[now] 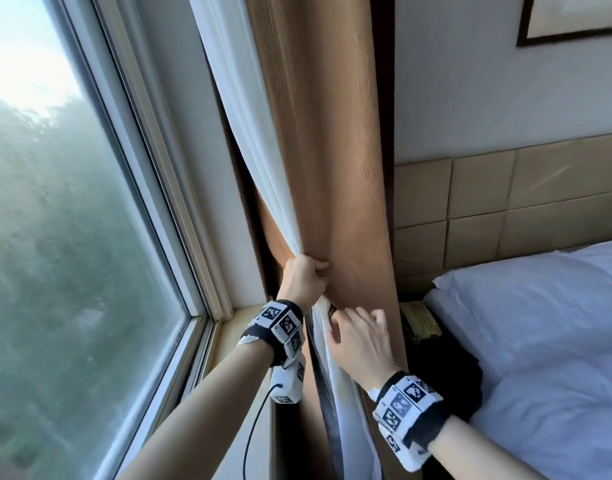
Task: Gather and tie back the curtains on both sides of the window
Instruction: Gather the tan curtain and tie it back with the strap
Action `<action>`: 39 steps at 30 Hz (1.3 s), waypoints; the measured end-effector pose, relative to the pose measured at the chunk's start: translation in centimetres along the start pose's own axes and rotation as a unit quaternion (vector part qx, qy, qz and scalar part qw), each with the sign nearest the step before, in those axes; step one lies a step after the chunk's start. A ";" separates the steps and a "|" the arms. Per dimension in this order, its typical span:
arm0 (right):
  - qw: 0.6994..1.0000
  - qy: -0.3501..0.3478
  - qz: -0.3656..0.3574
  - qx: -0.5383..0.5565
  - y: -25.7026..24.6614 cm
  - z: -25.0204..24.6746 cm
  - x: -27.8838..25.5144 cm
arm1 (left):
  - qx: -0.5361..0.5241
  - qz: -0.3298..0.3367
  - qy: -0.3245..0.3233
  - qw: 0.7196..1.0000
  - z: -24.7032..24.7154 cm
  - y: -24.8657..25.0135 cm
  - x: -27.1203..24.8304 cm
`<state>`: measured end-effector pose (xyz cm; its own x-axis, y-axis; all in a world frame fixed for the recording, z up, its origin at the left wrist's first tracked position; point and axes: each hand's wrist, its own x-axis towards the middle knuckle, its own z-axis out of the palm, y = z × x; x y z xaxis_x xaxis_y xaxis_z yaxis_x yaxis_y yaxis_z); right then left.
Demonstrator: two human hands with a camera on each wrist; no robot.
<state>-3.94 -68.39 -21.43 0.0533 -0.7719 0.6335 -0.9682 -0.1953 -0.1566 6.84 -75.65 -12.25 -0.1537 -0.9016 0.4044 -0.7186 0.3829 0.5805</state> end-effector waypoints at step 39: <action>0.960 -0.136 0.057 0.240 1.6 1.9 5.4 | 0.057 -0.006 -0.023 0.998 -1.0 -3.3 2.9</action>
<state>-4.72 -74.00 -19.69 0.0780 -0.9217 0.3799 -0.7513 -0.3049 -0.5854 9.44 -79.27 -12.28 -0.1734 -0.9151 0.3642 -0.7925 0.3492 0.5001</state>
